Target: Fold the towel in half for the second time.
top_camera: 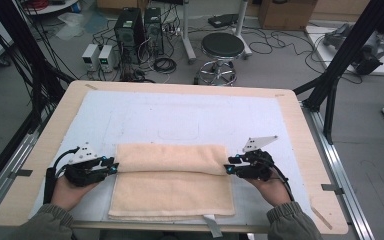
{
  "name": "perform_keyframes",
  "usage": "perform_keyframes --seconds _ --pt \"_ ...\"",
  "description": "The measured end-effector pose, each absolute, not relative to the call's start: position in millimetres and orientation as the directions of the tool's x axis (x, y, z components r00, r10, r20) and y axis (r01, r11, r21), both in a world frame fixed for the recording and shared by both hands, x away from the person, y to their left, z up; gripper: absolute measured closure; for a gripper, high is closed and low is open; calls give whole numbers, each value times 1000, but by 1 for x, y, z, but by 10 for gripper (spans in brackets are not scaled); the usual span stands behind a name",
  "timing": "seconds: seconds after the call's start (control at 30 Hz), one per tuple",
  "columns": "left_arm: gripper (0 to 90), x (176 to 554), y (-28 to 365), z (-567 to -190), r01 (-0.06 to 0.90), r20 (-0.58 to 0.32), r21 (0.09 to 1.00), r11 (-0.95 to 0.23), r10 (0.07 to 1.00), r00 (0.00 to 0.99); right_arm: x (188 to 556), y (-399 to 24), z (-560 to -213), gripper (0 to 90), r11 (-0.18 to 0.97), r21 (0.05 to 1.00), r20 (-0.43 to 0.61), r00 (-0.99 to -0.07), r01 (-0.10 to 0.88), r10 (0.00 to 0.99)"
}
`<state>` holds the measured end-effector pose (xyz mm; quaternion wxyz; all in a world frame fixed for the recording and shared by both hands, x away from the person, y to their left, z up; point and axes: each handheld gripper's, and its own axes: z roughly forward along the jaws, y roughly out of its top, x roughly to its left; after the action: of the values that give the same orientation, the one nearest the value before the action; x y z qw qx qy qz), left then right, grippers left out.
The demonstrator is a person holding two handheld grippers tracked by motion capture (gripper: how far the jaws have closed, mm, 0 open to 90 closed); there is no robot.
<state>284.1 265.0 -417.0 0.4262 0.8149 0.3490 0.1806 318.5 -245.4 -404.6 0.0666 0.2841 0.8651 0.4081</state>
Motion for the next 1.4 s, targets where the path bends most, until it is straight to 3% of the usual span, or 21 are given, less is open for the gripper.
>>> perform_keyframes --seconds 0.07,0.27,0.43,0.63,0.8,0.97,1.07,1.17,1.4 --pt "610 285 268 -414 417 -4 824 -385 731 682 320 -249 -402 522 491 755 107 -820 435 562" --pt "473 302 265 -400 414 -13 836 -360 742 670 333 -247 -392 411 470 774 85 -805 424 587" --pt "392 321 260 -392 418 -28 846 -332 755 655 350 -239 -386 366 453 786 96 -807 420 582" --pt "383 339 249 -399 436 -30 830 -348 753 657 373 -223 -398 378 466 757 133 -806 458 576" --pt "452 351 244 -413 487 -54 787 -379 744 666 381 -215 -409 501 497 726 132 -807 475 576" --pt "651 353 240 -419 500 -67 775 -386 737 673 382 -210 -414 719 517 700 163 -814 493 557" --pt "780 350 238 -419 486 -48 777 -400 732 679 381 -208 -413 801 531 699 156 -827 479 541" --pt "830 345 239 -413 467 -26 784 -409 730 683 376 -207 -409 825 537 707 145 -837 461 527" --pt "839 309 247 -391 377 9 837 -397 699 715 346 -214 -383 830 528 753 108 -865 393 490"
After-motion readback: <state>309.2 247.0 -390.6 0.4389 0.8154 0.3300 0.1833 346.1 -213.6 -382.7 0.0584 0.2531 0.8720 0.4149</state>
